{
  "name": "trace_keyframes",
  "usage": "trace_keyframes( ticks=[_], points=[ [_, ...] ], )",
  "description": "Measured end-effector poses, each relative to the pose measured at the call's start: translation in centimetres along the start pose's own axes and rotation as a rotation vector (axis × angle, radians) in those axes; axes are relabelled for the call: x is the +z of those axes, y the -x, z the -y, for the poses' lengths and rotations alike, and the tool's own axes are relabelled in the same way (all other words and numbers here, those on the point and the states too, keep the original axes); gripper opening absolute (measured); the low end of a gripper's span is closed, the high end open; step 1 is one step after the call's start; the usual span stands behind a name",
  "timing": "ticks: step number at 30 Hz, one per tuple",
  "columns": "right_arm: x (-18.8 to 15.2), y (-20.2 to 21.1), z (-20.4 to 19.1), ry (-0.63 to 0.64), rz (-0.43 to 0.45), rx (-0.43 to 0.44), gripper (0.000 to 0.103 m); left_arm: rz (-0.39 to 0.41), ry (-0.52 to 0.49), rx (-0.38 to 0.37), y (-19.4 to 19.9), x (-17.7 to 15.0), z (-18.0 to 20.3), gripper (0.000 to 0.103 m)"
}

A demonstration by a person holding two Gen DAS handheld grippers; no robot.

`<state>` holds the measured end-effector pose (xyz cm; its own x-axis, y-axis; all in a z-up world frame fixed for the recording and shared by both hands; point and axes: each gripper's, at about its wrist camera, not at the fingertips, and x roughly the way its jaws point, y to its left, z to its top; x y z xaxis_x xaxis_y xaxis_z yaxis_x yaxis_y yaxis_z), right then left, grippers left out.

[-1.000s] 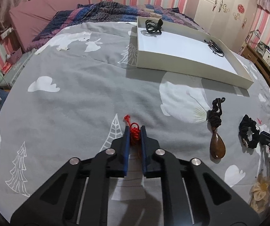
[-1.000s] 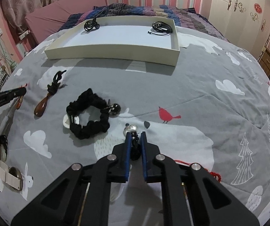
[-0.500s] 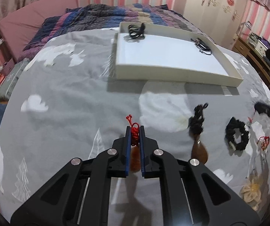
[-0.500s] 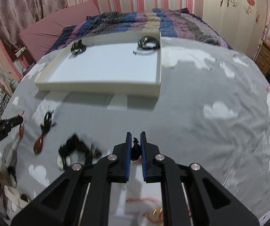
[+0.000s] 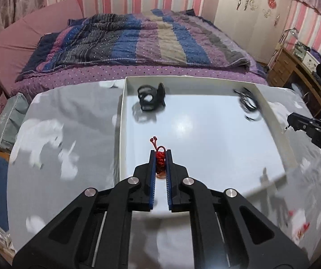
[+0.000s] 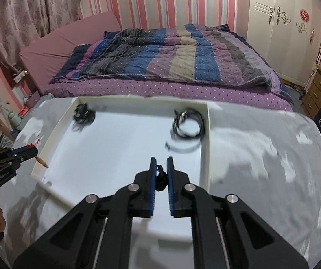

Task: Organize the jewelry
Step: 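Place the amber gourd and the earring into the white tray, opening both tools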

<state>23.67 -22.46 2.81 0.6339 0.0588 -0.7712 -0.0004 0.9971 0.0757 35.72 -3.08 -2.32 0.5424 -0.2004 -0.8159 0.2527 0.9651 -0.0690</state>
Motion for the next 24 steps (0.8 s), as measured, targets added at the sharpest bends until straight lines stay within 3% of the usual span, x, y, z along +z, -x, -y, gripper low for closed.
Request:
trace_keyframes(
  ticks=[4,11,22,24],
  points=[
    [2.5,-4.1,0.1,-0.039,-0.037,0.002,0.009,-0.034,-0.005,0.049,-4.0,2.6,-0.2,0.006],
    [3.4,-9.2,0.3,-0.063,-0.08,-0.023,0.009,-0.074,0.023,0.045,-8.3,4.8,-1.0,0.006],
    [1.9,-10.8,0.5,-0.043,-0.181,-0.032,0.01,-0.111,0.03,0.037,-10.1,4.2,-1.0,0.007],
    [1.9,-10.8,0.9,-0.045,-0.182,-0.035,0.017,-0.115,0.026,0.051,-10.0,4.0,-0.9,0.017]
  ],
)
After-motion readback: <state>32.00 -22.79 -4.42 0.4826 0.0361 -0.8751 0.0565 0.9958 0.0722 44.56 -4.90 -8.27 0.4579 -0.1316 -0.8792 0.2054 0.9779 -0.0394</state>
